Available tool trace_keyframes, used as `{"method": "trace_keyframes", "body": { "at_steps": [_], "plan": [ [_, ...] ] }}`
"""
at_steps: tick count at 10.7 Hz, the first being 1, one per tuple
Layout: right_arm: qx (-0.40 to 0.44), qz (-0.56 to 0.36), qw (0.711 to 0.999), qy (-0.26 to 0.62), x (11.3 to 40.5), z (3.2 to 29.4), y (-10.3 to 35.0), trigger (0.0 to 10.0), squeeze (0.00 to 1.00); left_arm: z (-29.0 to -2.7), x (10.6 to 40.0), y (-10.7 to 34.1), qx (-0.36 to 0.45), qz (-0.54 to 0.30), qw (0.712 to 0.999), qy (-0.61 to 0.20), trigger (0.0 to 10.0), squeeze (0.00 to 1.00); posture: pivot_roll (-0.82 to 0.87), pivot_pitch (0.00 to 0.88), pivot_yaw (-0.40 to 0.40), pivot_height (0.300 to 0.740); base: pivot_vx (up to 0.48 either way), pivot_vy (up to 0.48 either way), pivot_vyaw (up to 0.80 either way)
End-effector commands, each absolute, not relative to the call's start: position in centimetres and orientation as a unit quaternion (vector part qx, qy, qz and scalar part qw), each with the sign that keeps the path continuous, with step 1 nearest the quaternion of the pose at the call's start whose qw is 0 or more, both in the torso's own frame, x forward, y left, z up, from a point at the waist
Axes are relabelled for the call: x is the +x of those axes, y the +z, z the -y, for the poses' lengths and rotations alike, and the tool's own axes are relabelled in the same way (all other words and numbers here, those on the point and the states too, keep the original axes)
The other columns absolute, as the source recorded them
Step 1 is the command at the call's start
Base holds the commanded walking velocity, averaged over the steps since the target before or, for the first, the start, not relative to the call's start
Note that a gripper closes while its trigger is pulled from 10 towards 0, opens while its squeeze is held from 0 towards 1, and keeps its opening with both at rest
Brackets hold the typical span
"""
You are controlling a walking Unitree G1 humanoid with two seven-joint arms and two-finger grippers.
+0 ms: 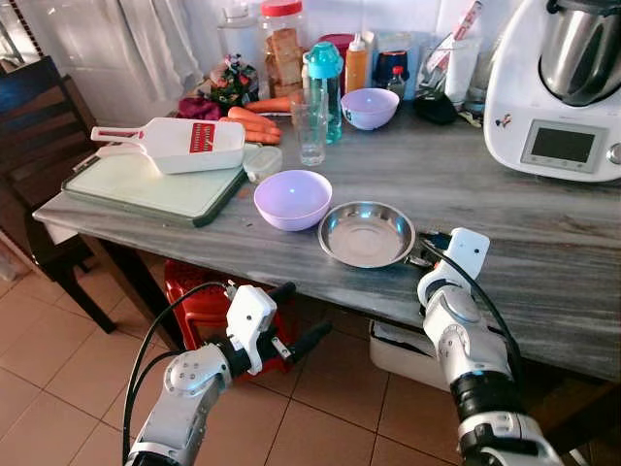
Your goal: Setting the table
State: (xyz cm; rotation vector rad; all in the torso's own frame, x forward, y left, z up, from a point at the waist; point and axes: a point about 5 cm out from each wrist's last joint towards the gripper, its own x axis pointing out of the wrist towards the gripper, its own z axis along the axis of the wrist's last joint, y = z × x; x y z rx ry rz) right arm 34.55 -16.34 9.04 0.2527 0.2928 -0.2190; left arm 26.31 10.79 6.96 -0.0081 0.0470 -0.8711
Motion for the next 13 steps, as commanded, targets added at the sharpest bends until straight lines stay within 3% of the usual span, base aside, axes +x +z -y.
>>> {"method": "trace_keyframes", "body": {
  "at_steps": [1, 3, 4, 5, 10, 13],
  "plan": [
    [0.128, -0.155, 0.973, -0.112, 34.8, 16.2, 9.0, 10.0, 0.00, -11.0, 26.3, 7.0, 0.003, -0.024, 0.906, -0.422, 10.0, 0.00, 0.05, 0.000, 0.057, 0.740, 0.000, 0.000, 0.00],
    [0.135, -0.167, 0.969, -0.126, 34.8, 16.7, 8.5, 10.0, 0.00, -10.9, 26.2, 6.9, 0.003, -0.024, 0.904, -0.427, 10.0, 0.00, 0.05, 0.000, 0.058, 0.740, 0.000, 0.000, 0.00],
    [0.137, -0.169, 0.967, -0.131, 34.8, 16.7, 8.4, 10.0, 0.54, -10.9, 26.2, 6.9, 0.002, -0.025, 0.903, -0.428, 10.0, 0.00, 0.05, 0.000, 0.059, 0.740, 0.000, 0.000, 0.00],
    [0.143, -0.173, 0.965, -0.139, 34.7, 16.8, 8.2, 10.0, 1.00, -10.8, 26.2, 6.9, 0.001, -0.025, 0.903, -0.429, 10.0, 0.00, 0.05, 0.000, 0.060, 0.740, 0.000, 0.000, 0.00],
    [0.155, -0.165, 0.962, -0.150, 34.7, 17.0, 8.1, 10.0, 1.00, -10.6, 26.2, 6.7, 0.001, -0.028, 0.902, -0.431, 10.0, 0.00, 0.05, 0.000, 0.059, 0.740, 0.000, 0.000, 0.00],
    [0.123, -0.087, 0.979, -0.136, 34.7, 17.1, 10.7, 10.0, 1.00, -10.4, 26.3, 7.6, -0.009, -0.017, 0.899, -0.437, 10.0, 0.00, 0.05, 0.000, 0.052, 0.740, 0.000, 0.000, 0.00]
  ]
}}
